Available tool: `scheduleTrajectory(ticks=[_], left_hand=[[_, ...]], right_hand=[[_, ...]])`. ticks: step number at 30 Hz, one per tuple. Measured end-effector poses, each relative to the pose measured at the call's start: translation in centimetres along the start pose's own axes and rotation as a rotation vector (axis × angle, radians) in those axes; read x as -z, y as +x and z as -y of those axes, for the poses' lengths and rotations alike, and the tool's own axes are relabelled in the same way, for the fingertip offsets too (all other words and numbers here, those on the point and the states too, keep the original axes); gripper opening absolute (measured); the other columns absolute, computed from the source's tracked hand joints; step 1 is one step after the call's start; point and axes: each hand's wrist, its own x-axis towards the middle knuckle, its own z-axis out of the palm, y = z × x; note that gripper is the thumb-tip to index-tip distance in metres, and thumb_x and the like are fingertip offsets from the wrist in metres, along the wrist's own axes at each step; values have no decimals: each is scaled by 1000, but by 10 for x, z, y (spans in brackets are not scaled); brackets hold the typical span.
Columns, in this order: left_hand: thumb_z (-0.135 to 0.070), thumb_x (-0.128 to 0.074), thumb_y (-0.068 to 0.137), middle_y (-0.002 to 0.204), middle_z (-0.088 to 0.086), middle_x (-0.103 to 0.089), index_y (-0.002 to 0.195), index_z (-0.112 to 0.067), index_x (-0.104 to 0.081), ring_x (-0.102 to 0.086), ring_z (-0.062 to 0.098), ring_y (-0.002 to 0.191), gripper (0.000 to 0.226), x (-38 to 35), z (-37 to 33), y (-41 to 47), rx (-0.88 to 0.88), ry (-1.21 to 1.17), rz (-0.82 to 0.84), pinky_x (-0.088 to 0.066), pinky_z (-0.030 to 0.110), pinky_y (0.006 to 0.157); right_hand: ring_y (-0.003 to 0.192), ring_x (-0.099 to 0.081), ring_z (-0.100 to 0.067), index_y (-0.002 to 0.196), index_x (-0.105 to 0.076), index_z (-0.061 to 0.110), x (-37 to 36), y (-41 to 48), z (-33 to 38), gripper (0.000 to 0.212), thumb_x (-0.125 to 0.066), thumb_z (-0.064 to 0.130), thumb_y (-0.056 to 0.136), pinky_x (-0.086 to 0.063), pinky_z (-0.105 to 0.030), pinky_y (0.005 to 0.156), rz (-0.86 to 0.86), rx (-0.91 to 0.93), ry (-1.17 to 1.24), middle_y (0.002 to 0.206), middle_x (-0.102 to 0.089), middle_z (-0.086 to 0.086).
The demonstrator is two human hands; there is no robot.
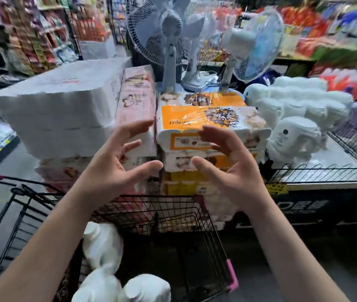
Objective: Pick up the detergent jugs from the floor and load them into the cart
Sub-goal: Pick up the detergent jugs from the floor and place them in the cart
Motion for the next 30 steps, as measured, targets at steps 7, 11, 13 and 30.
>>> scheduleTrajectory(ticks=[7, 11, 13, 30], left_hand=[[-72, -74, 81, 155, -12, -54, 150, -32, -48, -48, 10, 147, 83, -37, -7, 28, -148, -108, 186, -40, 44, 120], [-67, -75, 84, 156, -6, -53, 151, -25, -48, -47, 15, 149, 83, -80, -14, 40, -221, -182, 319, -40, 50, 121], [-66, -75, 84, 155, -4, -54, 150, -24, -49, -47, 17, 149, 83, -105, -23, 45, -239, -236, 378, -40, 53, 121], [-54, -76, 85, 155, -12, -54, 151, -24, -49, -47, 9, 148, 77, -425, -149, 83, -408, -341, 752, -40, 34, 121]], right_hand=[[129, -64, -27, 139, -59, 20, 28, -38, 27, 54, -80, 30, 90, -53, -57, 104, -217, -77, -42, 134, -68, 2], [128, -64, -22, 138, -59, 15, 49, -75, 45, 52, -80, 23, 90, -53, -36, 106, -365, -128, -101, 134, -68, -1], [127, -64, -21, 137, -59, 15, 63, -95, 52, 53, -79, 23, 89, -51, -27, 103, -439, -157, -108, 133, -68, -1], [129, -63, -22, 131, -59, 35, 316, -262, 45, 48, -79, 33, 87, -47, -38, 110, -926, -193, -376, 133, -68, 7]])
